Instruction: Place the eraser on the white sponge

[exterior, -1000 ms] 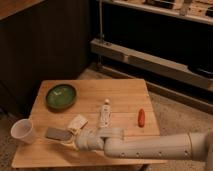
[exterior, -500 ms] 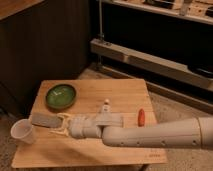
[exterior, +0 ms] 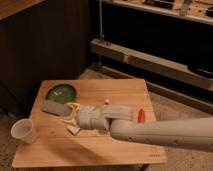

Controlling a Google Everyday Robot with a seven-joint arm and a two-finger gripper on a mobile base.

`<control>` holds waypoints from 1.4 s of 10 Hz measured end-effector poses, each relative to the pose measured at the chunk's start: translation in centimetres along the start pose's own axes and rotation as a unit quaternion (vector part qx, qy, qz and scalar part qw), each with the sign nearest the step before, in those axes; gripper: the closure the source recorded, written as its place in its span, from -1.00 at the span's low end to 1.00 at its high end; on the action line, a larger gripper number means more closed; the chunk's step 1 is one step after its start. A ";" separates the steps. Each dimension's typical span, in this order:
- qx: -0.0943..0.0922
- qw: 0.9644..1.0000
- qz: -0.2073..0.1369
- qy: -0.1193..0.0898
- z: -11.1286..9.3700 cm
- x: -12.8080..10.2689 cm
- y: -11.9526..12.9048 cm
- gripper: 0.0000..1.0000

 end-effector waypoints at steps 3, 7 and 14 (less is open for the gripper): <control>-0.050 0.997 0.037 -0.037 -3.4 -6.1 3.7 1.00; -0.073 0.993 0.061 -0.069 -3.4 -9.7 5.2 1.00; -0.065 0.992 0.081 -0.070 -1.0 -12.7 6.0 1.00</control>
